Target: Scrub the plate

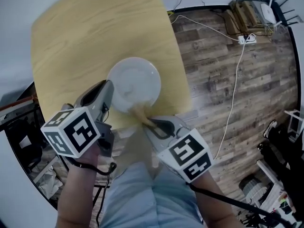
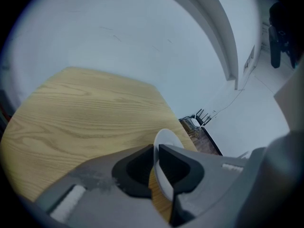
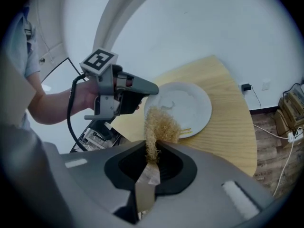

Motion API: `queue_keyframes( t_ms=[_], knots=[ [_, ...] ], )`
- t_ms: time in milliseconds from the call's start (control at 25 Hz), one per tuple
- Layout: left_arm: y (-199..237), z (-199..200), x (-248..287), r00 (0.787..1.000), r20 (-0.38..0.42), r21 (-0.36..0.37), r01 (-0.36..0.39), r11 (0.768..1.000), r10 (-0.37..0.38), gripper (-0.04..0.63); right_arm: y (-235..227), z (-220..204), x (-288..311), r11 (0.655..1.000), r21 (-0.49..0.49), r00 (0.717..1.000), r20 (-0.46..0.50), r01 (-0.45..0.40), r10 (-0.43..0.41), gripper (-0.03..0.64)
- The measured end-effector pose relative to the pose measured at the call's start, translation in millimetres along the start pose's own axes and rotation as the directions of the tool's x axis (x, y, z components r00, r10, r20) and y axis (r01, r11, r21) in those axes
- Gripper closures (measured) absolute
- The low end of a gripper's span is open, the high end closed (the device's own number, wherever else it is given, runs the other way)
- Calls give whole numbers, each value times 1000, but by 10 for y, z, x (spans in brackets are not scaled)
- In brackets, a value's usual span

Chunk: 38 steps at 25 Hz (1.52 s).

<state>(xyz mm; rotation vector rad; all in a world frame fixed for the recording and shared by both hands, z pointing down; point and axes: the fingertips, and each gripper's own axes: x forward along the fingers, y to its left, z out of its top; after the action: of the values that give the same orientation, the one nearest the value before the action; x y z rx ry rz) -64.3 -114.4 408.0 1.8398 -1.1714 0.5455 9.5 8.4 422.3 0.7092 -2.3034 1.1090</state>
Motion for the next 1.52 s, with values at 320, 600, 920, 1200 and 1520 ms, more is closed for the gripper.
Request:
queue_keyframes(
  t_ms=[320,600,920,1200,1520],
  knots=[
    [-132,-168,-12,1000,-19,3,6,1000,-6,538,197,200,-252,999,-33,997,73,-25,28,571],
    [-154,-220,-40,999,-38,-21,23,1000,-24,538,-205,525,-191,995,-52,992,96,90,-85,569],
    [-96,-235,-4,997,-54,-43,54,998,-56,538,-543,803,92,981,-58,979,98,187,-181,569],
    [-30,-222,24,995,-72,-69,65,996,-70,538,-503,860,335,974,-129,983,43,184,-180,569],
    [-21,-178,70,996,-61,-81,52,995,-57,538,-270,752,376,982,-148,993,12,117,-117,571]
  ],
)
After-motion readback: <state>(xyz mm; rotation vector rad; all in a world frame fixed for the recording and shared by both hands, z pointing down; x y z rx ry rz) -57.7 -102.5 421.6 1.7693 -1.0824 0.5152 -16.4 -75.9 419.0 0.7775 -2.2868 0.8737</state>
